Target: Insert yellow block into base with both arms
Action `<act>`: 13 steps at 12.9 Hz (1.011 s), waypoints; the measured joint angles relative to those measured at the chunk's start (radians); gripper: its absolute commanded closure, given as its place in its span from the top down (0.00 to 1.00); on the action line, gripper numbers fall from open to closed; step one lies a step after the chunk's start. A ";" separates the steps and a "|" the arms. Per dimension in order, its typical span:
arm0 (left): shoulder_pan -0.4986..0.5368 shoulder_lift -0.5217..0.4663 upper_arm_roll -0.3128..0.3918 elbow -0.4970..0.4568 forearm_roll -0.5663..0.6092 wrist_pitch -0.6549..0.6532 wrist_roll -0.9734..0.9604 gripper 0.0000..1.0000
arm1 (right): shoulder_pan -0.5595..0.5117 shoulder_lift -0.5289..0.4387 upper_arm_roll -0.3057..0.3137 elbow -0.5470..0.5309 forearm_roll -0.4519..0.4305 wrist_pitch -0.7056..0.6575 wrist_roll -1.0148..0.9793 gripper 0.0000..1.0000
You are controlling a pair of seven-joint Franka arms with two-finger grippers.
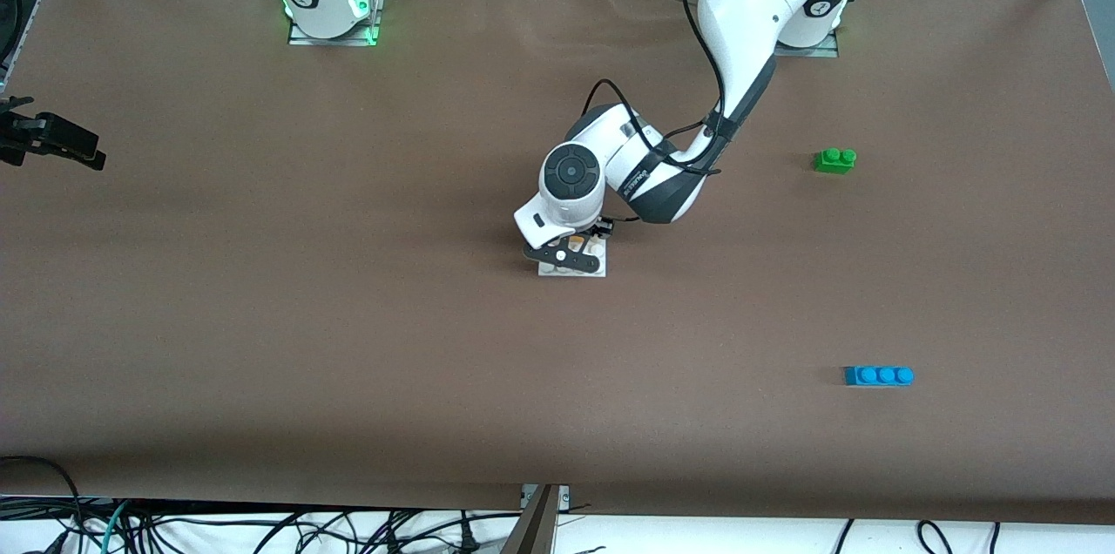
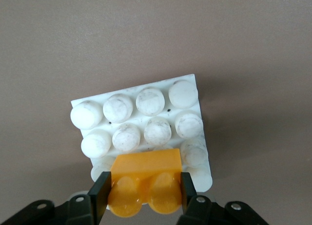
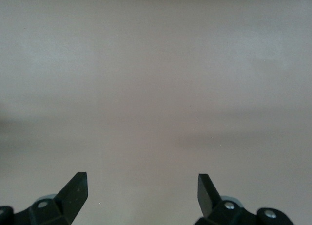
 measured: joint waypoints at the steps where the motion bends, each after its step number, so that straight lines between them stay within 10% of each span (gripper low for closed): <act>1: 0.000 0.004 0.000 0.000 0.000 0.001 0.000 0.14 | 0.000 0.000 0.000 0.000 0.000 0.000 0.000 1.00; 5: -0.013 0.021 -0.001 0.001 0.001 0.000 0.000 0.21 | 0.000 0.000 0.000 0.000 0.000 0.000 0.000 1.00; 6: -0.013 0.021 -0.001 0.001 0.001 0.000 0.000 0.87 | 0.000 0.000 0.000 0.000 0.000 0.000 0.000 1.00; 7: -0.013 0.021 -0.001 0.001 0.001 0.000 0.000 1.00 | -0.001 0.000 0.000 0.000 0.000 0.000 0.000 1.00; 13: -0.009 -0.003 0.003 0.040 0.000 -0.031 -0.001 1.00 | -0.001 0.001 0.000 0.000 0.000 0.000 0.000 1.00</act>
